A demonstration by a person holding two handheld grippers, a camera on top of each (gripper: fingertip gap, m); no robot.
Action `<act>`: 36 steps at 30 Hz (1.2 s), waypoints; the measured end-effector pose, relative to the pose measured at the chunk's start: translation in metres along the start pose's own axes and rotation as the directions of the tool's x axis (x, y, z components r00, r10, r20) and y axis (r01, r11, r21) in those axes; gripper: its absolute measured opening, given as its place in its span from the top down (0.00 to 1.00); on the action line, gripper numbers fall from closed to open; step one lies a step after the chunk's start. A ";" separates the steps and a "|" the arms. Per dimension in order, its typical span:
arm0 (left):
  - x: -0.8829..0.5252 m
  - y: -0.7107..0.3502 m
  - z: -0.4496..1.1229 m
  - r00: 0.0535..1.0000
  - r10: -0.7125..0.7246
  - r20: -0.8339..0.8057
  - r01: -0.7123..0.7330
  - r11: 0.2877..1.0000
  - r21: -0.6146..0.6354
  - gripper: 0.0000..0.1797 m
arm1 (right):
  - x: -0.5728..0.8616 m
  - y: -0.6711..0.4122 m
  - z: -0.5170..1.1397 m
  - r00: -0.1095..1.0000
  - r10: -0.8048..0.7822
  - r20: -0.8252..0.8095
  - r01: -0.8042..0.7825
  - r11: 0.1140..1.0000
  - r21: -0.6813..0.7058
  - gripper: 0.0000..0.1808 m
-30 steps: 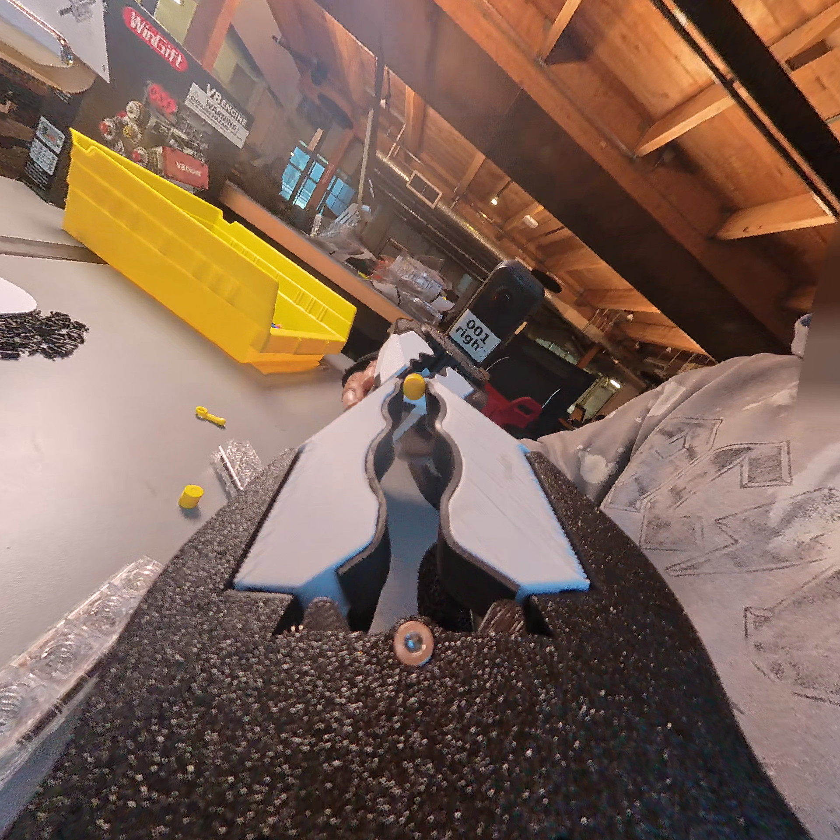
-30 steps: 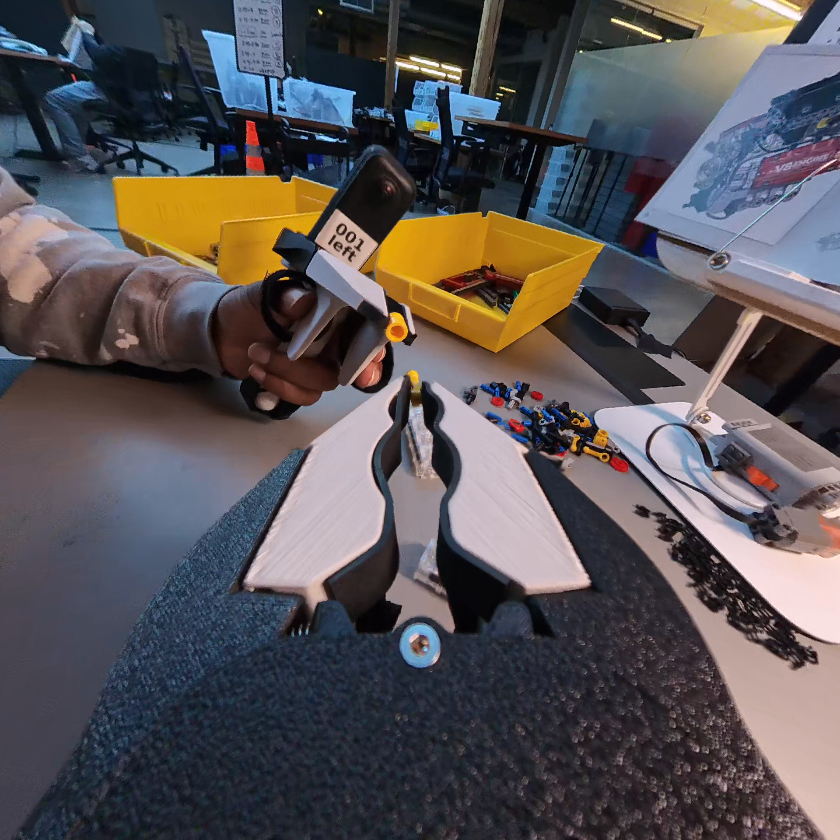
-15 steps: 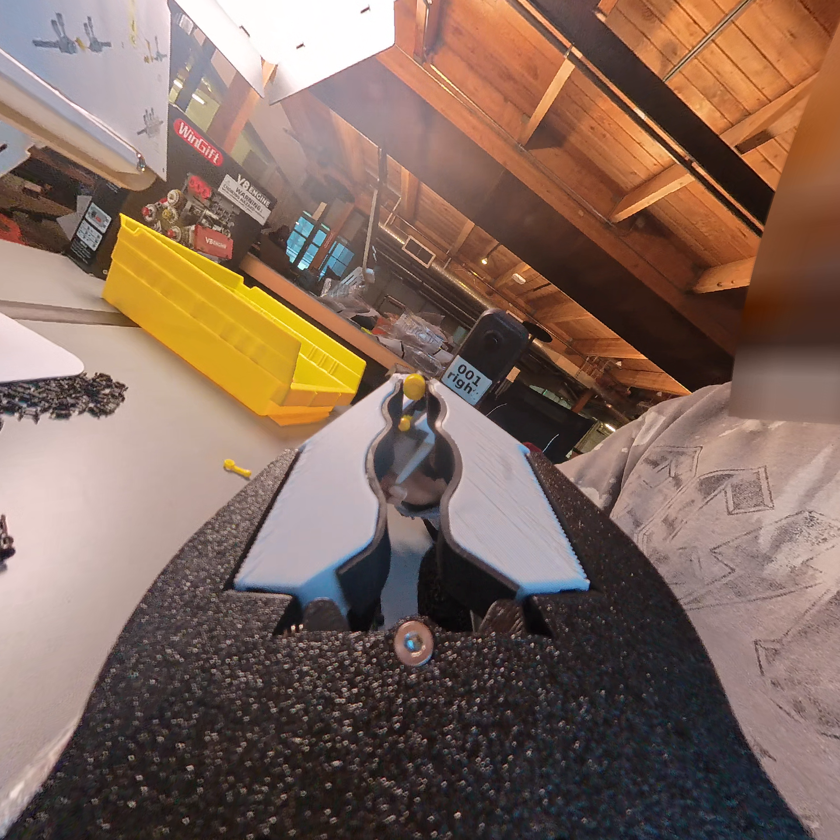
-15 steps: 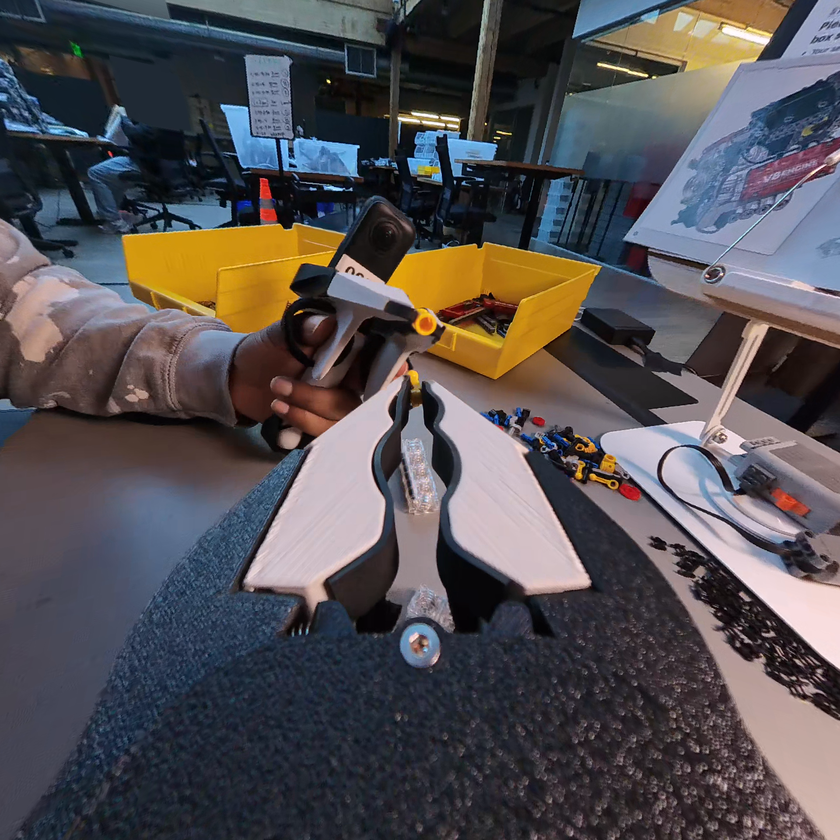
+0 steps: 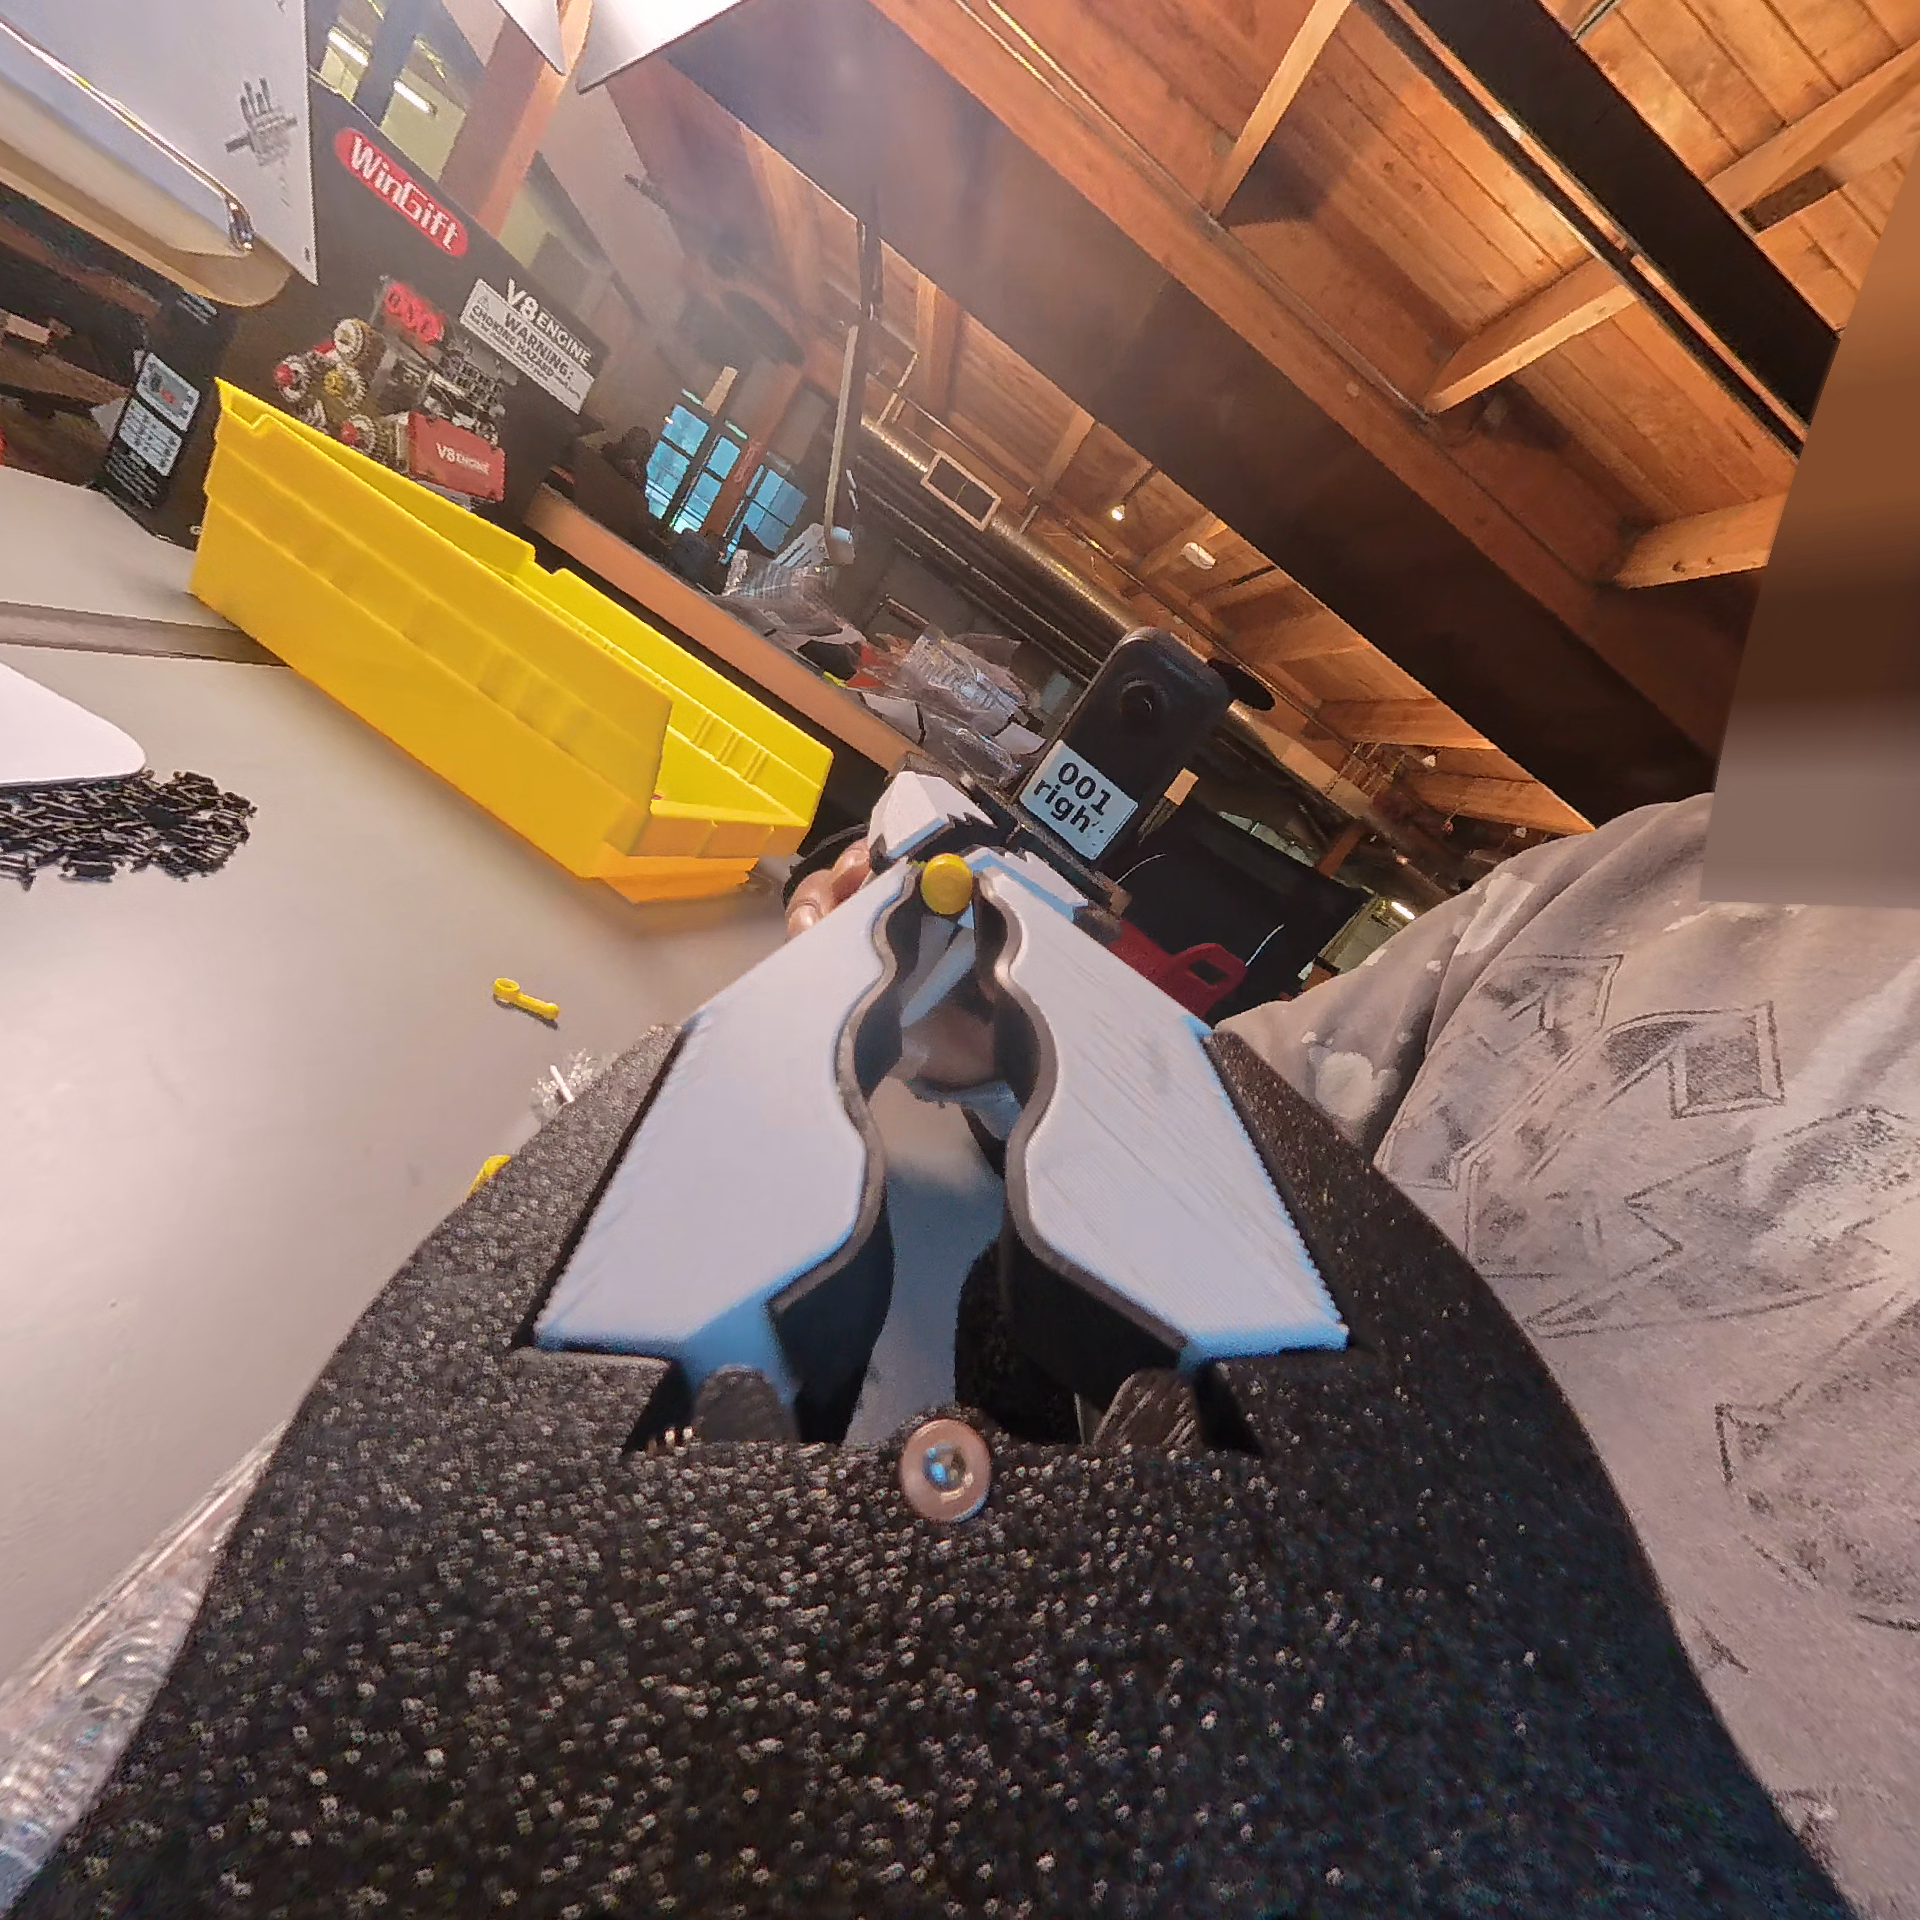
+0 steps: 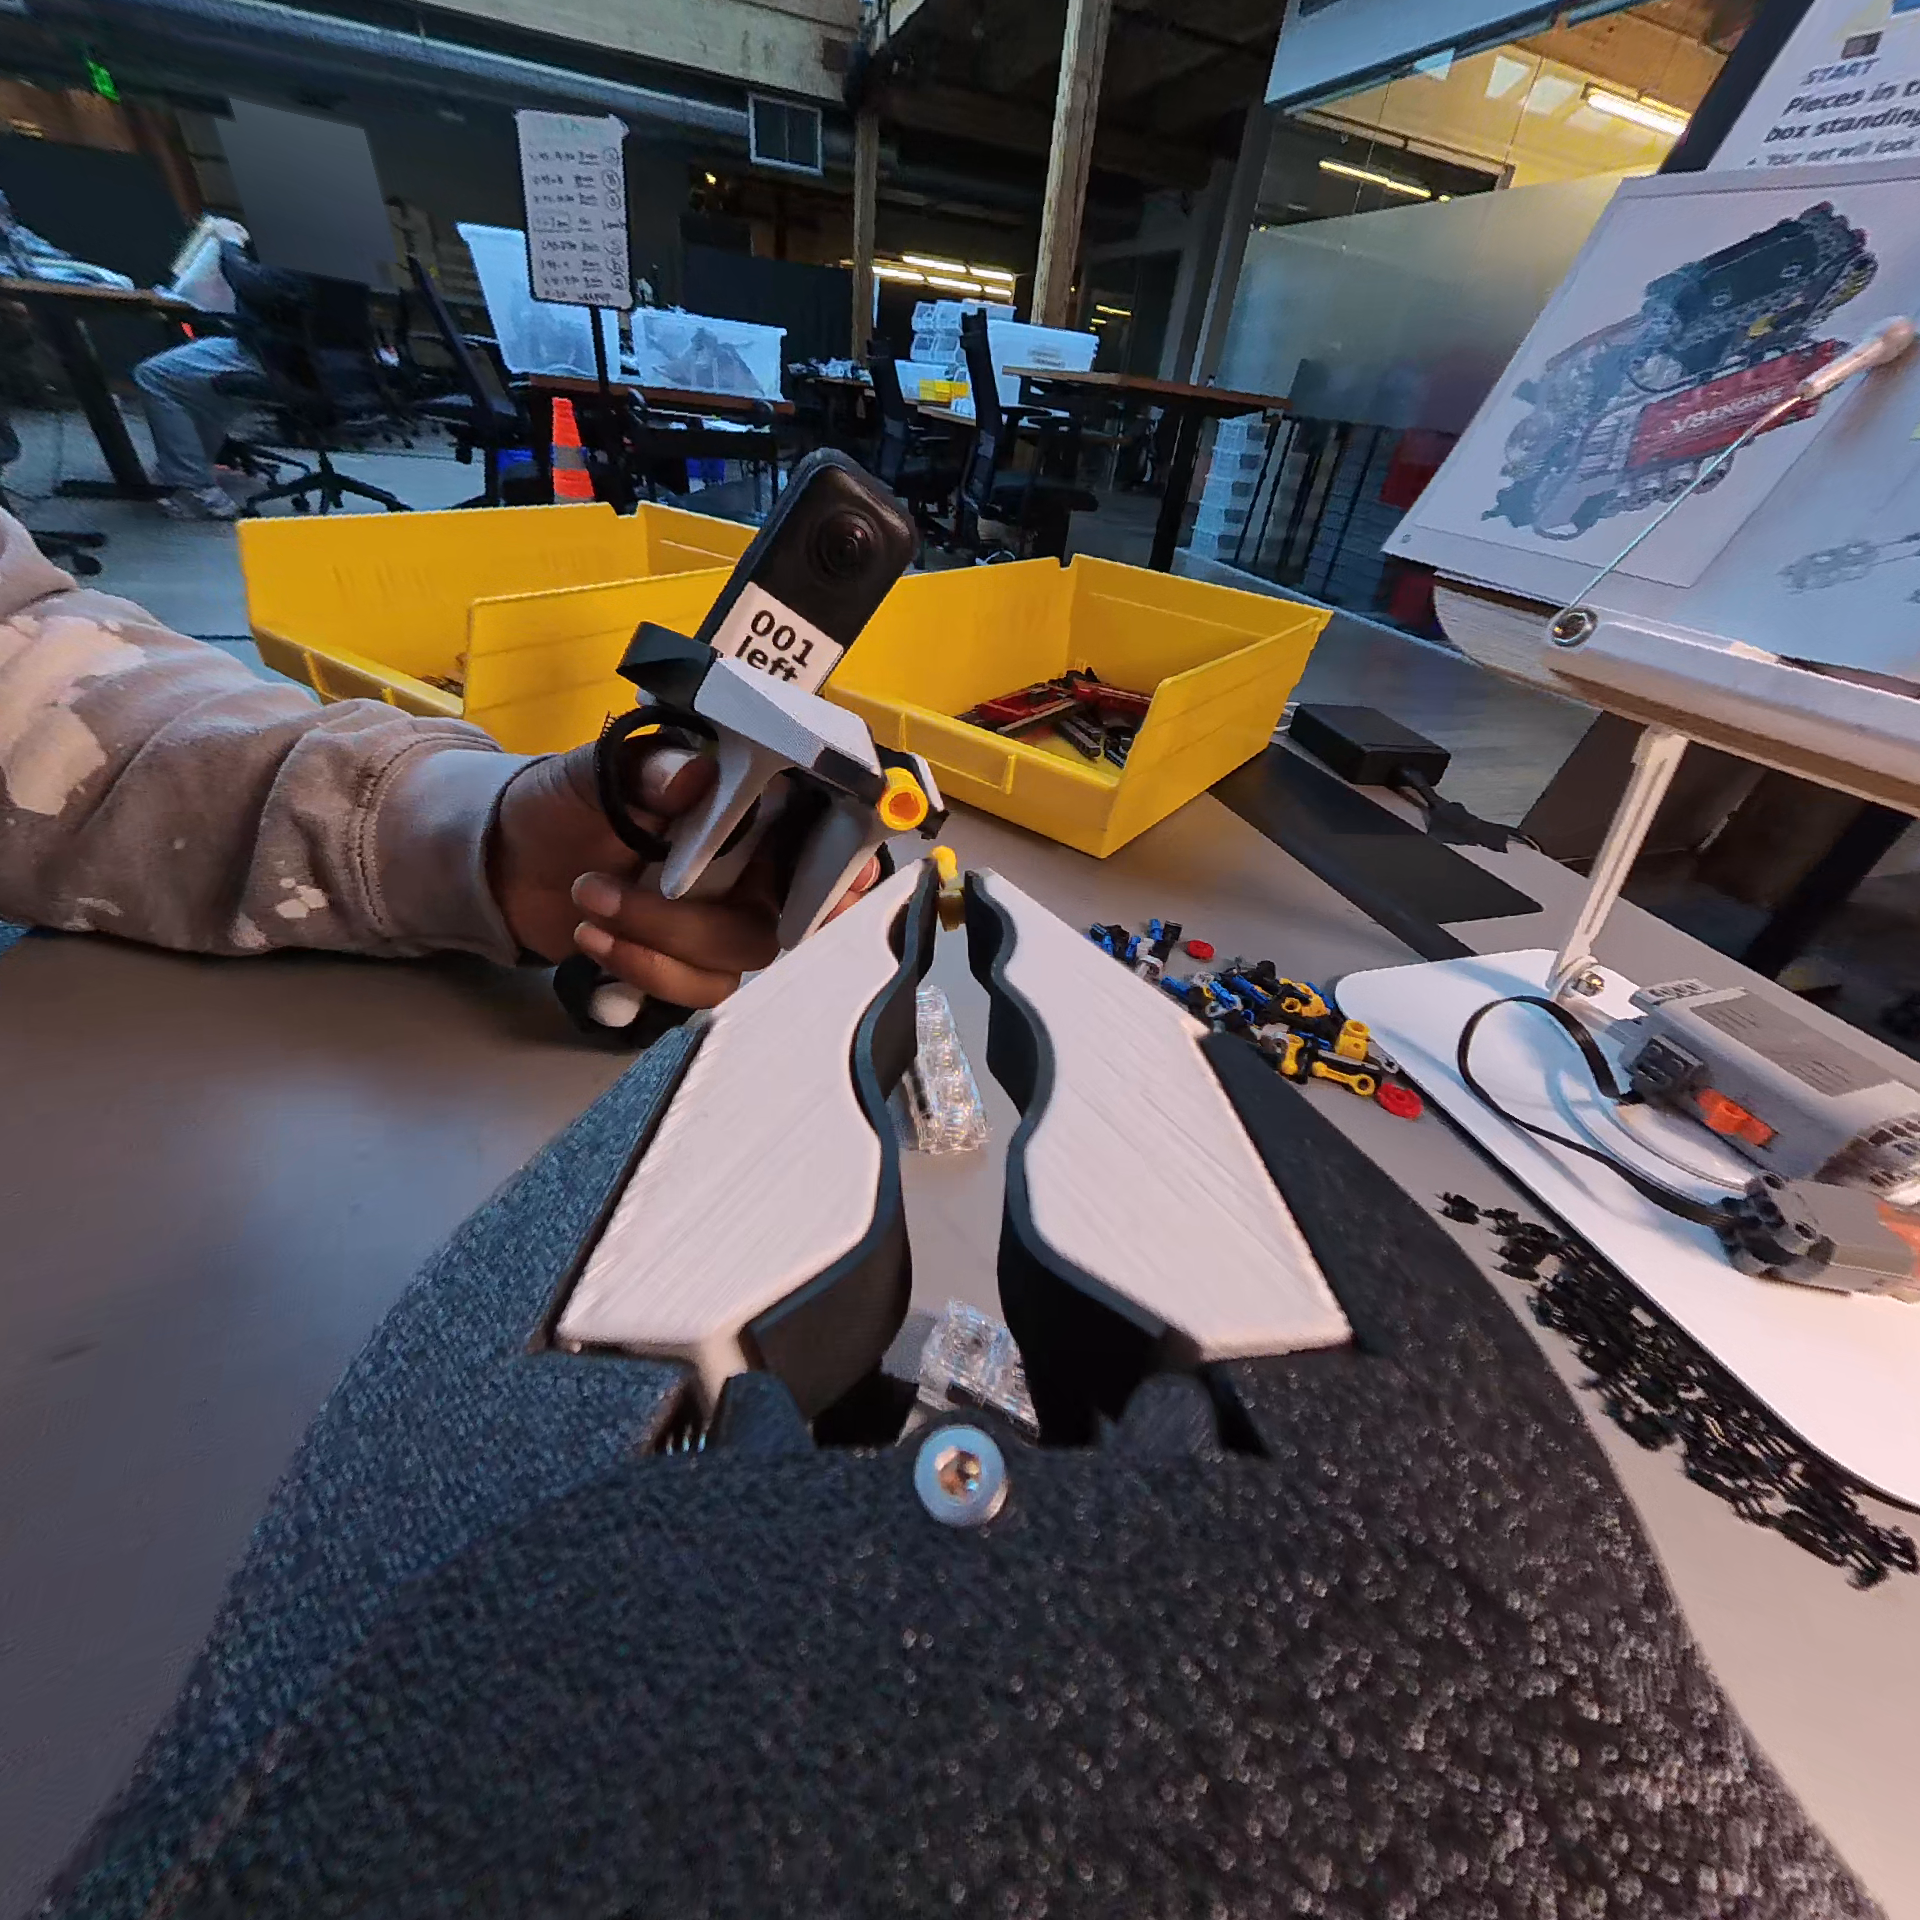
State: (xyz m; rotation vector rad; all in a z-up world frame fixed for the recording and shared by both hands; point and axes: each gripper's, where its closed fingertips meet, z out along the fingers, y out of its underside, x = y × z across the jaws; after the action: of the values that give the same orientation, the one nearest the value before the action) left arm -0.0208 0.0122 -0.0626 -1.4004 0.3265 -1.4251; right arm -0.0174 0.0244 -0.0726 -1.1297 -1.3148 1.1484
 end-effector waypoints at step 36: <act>0.005 0.010 0.005 1.000 0.000 -0.018 0.000 0.999 -0.039 0.97 | -0.012 -0.004 0.002 0.999 0.008 0.035 -0.009 1.000 0.014 0.98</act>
State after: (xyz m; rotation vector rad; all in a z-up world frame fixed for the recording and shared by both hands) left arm -0.0104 0.0064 -0.0657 -1.4198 0.3679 -1.4389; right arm -0.0191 0.0116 -0.0699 -1.1108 -1.3280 1.1866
